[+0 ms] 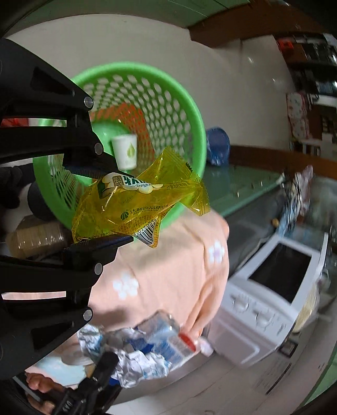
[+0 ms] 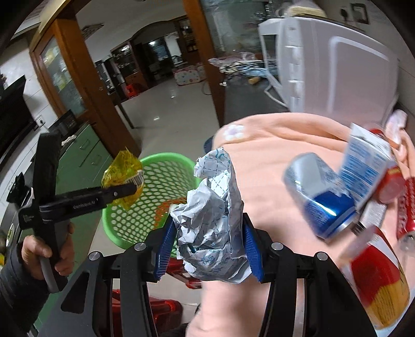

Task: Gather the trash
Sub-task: 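Drop the yellow wrapper and foil into the green basket with both tools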

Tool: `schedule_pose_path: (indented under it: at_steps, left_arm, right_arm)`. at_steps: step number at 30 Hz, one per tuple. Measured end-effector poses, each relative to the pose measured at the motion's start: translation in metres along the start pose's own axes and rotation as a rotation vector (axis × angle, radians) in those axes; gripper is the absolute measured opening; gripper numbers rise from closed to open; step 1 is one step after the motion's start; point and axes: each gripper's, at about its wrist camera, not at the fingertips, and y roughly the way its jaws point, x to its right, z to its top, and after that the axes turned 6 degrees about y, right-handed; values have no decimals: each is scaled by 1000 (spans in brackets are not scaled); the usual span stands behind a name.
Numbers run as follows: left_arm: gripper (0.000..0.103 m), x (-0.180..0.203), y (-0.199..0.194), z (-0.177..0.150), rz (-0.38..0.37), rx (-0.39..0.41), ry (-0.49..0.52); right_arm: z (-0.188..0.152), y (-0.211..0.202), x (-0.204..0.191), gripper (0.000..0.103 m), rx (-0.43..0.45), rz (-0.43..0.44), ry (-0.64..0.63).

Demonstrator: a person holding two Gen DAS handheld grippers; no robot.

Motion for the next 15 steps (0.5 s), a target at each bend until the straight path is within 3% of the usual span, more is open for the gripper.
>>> schedule_pose_path:
  at_steps: [6,15]
  left_arm:
    - [46,-31,4,-12,70,-40,-57]
    - [69,-58,7,-27,125,-71,-129]
  right_arm:
    - [12,22,-23,48,-27,35,-34]
    - [17,45,-46,48,-57,67,-47]
